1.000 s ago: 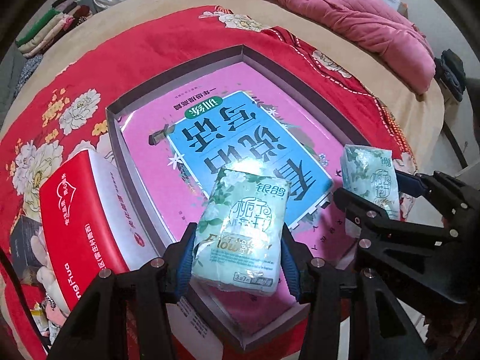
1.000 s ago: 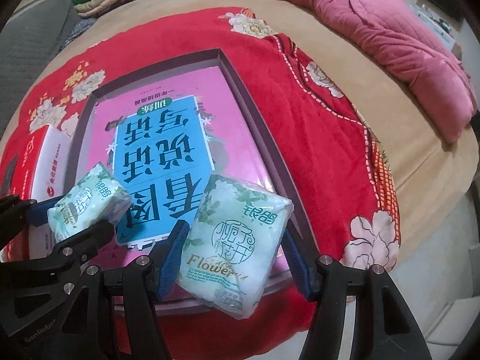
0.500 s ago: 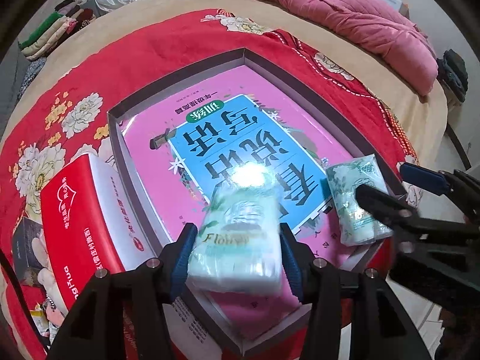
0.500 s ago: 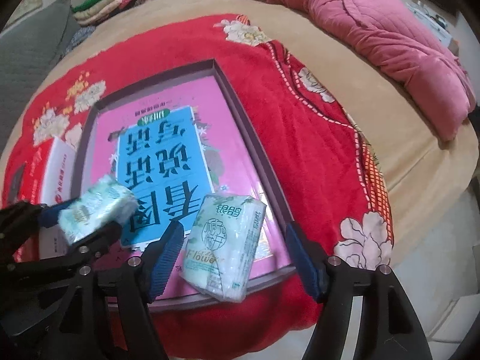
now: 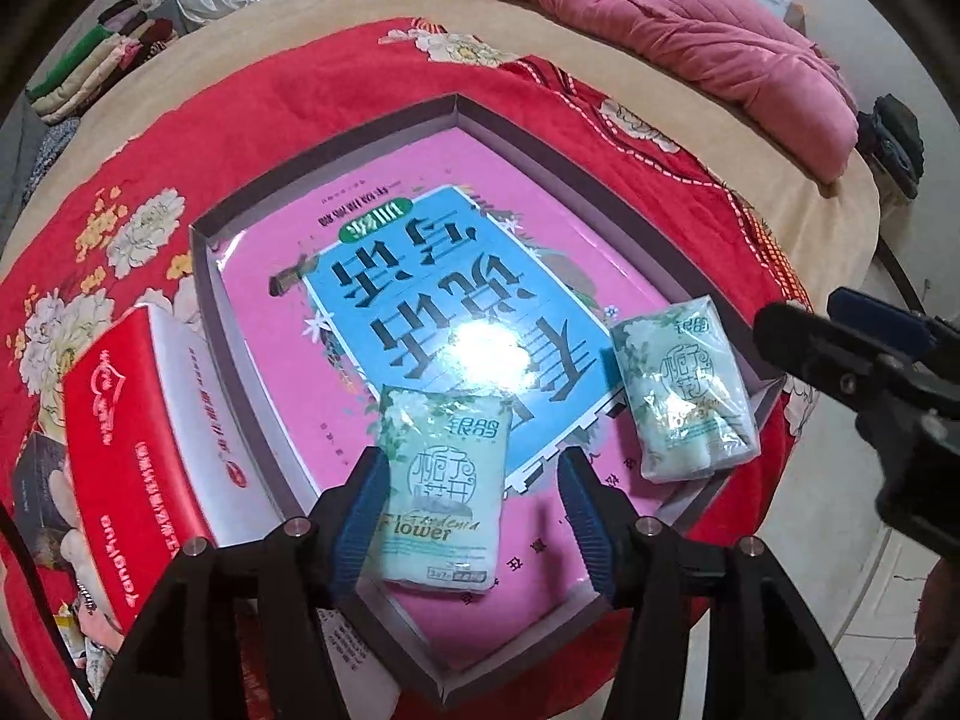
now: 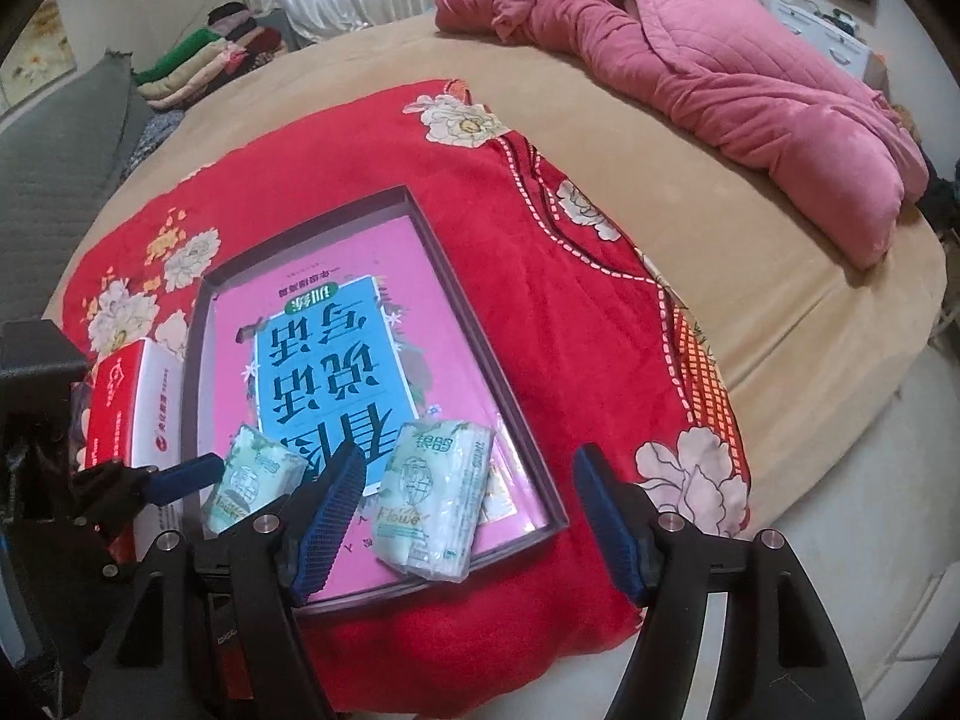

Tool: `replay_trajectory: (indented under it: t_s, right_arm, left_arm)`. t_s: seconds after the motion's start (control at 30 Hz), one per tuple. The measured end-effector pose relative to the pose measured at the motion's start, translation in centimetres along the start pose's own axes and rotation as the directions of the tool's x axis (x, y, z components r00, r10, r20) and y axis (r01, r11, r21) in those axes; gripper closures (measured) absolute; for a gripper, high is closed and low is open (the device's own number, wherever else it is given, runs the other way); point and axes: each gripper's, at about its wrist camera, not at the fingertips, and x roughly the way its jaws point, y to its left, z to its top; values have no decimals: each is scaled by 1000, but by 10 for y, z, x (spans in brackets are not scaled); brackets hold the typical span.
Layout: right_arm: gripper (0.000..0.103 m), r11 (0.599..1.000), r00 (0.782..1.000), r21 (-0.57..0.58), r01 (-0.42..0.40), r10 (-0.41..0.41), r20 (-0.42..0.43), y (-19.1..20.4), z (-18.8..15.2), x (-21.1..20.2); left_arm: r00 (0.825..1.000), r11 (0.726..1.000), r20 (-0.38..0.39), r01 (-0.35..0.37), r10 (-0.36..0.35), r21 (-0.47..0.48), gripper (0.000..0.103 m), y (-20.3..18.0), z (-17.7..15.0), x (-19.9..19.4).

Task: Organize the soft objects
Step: 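Withdraw the right tool from the tray back toward the pile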

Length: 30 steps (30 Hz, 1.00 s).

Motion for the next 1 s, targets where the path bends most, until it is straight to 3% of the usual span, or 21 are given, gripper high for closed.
replay_trajectory:
  t_s: [0.2,0.63,1.0]
  right_arm:
    - [27,1000,1000,-1,14,-14,0,-2,-3,-2]
    - [26,999,999,-4,33,-33,18,8,-10,-10]
    - [23,999,996,-32,21,-18,89,38,-8,-35]
  left_arm:
    - [999,1000,33,-18,18,-2,33,4,0,-17]
    - [993,999,105,-49,48,11,25,12,-13,-52]
    - [972,993,211,-93,106,-69,20,48,-26,-100]
